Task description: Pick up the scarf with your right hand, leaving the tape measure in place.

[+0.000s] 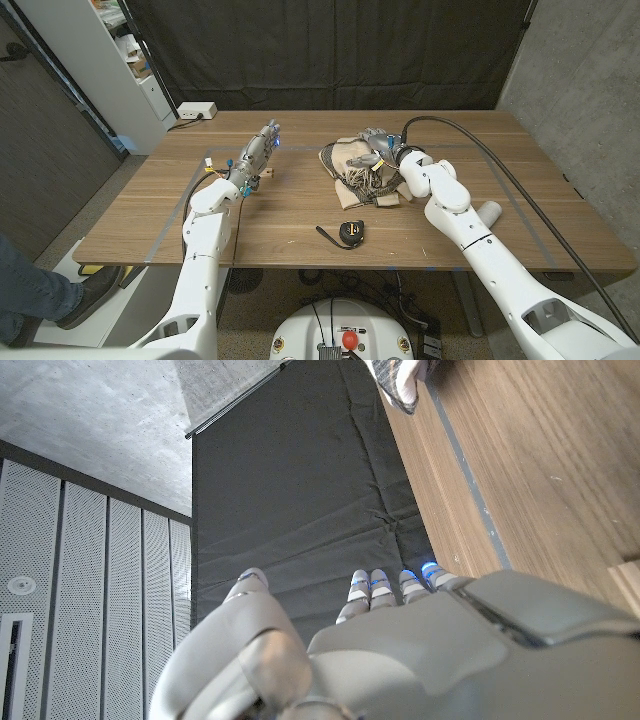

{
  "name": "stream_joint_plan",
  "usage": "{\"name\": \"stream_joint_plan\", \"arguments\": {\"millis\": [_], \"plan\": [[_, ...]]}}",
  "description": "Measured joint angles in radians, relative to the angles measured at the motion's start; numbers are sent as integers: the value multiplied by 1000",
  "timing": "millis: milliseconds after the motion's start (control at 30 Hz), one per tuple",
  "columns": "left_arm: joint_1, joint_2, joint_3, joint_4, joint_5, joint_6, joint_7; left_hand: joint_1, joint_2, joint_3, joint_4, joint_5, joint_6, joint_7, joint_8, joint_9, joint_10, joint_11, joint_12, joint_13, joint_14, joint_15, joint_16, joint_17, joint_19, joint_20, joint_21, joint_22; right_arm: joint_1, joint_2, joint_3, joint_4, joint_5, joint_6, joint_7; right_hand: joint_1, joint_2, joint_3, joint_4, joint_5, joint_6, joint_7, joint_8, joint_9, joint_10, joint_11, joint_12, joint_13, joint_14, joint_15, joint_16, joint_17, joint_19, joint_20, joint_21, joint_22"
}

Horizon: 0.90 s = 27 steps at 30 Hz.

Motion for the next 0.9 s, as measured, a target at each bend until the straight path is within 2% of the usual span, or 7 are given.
{"name": "stream_joint_plan", "arguments": {"millis": [233,367,900], "plan": [[-12,1,2,16,4,0,0,0,0,0,0,0,0,0,0,0,0,0,0,0,0,0,0,0,0,0,0,0,6,0,-3,16,7,-3,0,11,2,0,0,4,0,0,0,0,0,0,0,0,5,-5,0,0,0,0,0,0],[-22,1,6,27,9,0,0,0,0,0,0,0,0,0,0,0,0,0,0,0,0,0,0,0,0,0,0,0,8,0,-3,25,13,-5,0,11,2,0,0,4,0,0,0,0,0,0,0,0,16,5,8,0,0,0,7,2],[-42,-2,11,42,26,0,-1,5,5,0,0,0,0,0,0,0,0,0,0,0,0,0,0,0,0,0,0,0,14,-4,-3,59,36,-8,-12,11,2,-3,3,4,0,0,0,0,5,5,0,0,19,9,8,0,17,2,8,5]]}}
